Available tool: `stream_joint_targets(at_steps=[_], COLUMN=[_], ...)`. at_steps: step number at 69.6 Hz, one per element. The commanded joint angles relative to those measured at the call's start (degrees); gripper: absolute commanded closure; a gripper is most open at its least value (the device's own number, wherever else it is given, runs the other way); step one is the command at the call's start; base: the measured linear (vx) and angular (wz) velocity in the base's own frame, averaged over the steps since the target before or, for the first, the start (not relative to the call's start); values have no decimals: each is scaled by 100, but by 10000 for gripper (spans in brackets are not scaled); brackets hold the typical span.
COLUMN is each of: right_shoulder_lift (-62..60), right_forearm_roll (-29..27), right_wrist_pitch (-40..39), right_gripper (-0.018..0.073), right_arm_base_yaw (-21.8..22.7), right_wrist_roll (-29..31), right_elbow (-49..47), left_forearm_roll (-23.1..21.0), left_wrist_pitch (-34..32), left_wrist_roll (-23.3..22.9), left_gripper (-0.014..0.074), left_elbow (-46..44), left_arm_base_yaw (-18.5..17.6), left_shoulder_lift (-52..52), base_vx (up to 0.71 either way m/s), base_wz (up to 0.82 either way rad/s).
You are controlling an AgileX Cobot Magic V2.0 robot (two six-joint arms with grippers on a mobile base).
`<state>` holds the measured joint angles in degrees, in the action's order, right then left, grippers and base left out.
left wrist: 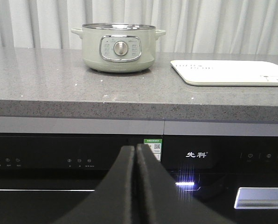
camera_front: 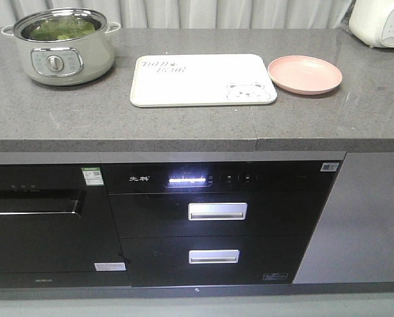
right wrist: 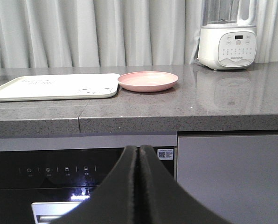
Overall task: Transfer vegetables to tray and serve
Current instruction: 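Drive the base forward toward the counter with the pot and tray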
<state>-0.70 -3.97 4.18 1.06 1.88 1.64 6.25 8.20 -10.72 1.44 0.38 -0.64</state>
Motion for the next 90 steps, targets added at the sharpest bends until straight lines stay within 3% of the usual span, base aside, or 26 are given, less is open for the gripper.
stream_joint_targets(at_steps=[1,90], right_shoulder_lift=[-7,-7], right_forearm_roll=[44,44], right_wrist_pitch=[-452,-452], right_gripper=[564,564], right_arm_base_yaw=[36,36], right_wrist_roll=[10,10], right_elbow=[35,35], left_forearm_roll=[-2,-2], left_wrist_pitch=[-397,-397], left_wrist_roll=[2,2], left_gripper=[604,604], left_elbow=[48,48], left_arm_base_yaw=[10,10], left_shoulder_lift=[-89,-89], base_vx=[8,9], base_wz=[-3,0])
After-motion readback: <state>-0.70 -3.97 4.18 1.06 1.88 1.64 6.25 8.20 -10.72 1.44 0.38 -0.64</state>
